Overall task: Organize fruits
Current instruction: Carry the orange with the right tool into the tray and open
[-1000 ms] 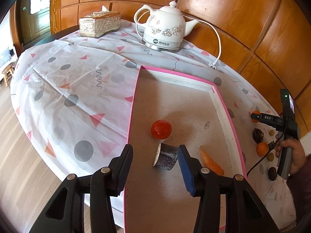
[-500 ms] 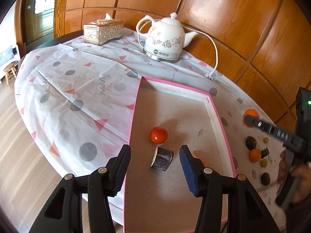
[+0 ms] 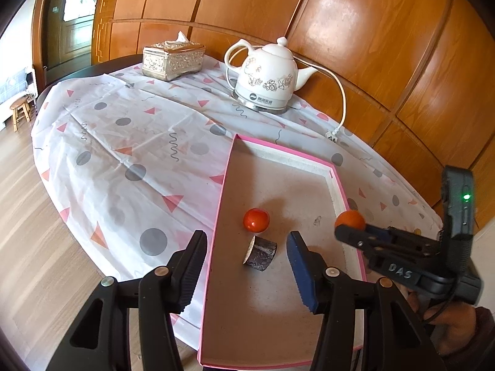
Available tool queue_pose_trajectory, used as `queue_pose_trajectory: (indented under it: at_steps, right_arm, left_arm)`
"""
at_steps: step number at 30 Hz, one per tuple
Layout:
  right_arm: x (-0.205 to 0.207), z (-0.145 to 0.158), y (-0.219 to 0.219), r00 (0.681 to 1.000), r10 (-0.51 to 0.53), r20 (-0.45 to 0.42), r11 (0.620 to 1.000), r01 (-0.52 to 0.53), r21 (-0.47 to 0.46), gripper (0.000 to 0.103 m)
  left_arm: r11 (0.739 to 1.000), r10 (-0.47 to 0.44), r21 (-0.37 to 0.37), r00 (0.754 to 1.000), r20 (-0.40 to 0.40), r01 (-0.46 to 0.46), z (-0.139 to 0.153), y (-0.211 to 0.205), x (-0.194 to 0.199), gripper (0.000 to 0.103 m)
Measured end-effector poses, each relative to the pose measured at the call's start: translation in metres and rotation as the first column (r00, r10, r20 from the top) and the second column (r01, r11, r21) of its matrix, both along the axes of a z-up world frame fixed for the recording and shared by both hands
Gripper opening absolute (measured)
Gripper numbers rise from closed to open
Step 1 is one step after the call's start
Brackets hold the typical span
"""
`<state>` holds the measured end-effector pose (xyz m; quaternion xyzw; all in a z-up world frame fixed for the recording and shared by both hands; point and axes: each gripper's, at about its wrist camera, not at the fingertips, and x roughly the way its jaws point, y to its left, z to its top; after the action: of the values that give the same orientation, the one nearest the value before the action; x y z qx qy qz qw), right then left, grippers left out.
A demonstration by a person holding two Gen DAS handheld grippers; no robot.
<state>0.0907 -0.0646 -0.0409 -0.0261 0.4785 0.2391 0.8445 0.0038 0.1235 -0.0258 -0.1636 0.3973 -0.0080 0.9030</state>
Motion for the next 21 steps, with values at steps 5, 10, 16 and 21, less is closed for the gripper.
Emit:
queue_pose_trajectory:
  at_steps: [5, 10, 16, 21]
  right_arm:
    - [0.001, -0.009, 0.008, 1.000, 0.007, -0.025, 1.000, -0.008, -0.014, 0.036]
    - [0.003, -0.018, 0.014, 0.999, 0.014, -0.050, 0.999, -0.016, -0.040, 0.037]
    - [0.005, -0.023, 0.016, 0.999, 0.008, -0.051, 0.999, -0.011, -0.048, 0.038]
    - [0.002, -0.019, 0.014, 0.999, -0.003, -0.038, 0.999, 0.001, -0.050, 0.039]
  left_arm:
    - [1.000, 0.006, -0.003, 1.000, 0.001, -0.006, 0.000, 0.002, -0.001, 0.059]
    - [1.000, 0.002, -0.002, 1.000, -0.012, -0.002, -0.003, 0.001, 0.000, 0.059]
    - [1.000, -0.003, 0.002, 1.000, -0.019, 0.003, -0.005, -0.001, 0.001, 0.060]
    - [1.000, -0.012, 0.007, 1.000, -0.022, 0.012, -0.006, -0.003, 0.002, 0.060]
